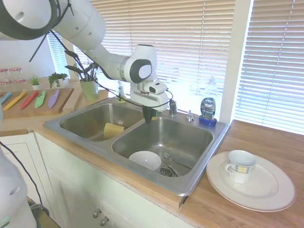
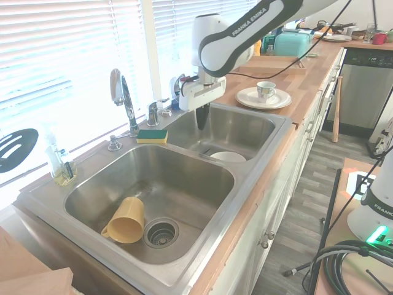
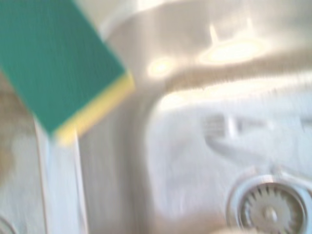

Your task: Turn on the faucet

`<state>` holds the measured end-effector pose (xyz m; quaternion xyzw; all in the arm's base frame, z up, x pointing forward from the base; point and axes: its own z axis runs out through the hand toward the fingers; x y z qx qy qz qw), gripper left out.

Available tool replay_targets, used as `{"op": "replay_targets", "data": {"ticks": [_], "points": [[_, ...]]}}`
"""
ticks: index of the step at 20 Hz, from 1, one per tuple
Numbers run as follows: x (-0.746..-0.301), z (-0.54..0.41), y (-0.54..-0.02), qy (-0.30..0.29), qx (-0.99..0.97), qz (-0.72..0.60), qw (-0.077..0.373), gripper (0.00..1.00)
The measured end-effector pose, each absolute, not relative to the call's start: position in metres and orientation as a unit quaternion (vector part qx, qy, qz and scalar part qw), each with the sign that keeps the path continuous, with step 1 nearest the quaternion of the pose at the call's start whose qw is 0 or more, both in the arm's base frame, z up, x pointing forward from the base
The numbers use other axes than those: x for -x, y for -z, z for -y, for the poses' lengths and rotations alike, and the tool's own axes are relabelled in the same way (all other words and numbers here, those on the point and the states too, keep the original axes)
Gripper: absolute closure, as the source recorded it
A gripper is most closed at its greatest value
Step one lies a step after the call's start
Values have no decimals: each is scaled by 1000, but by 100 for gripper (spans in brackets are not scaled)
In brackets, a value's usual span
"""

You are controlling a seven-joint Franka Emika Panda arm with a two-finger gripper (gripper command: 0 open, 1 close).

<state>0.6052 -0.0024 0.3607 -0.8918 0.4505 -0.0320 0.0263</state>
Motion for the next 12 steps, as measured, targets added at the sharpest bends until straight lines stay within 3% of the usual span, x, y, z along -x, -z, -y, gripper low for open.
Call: {"op": "replay_targets", "data": {"ticks": [6,12], "points": [[-648,-5,-358,37,889,-456,26,100],[-664,-4,-364,77,881,-466,39,100]]}}
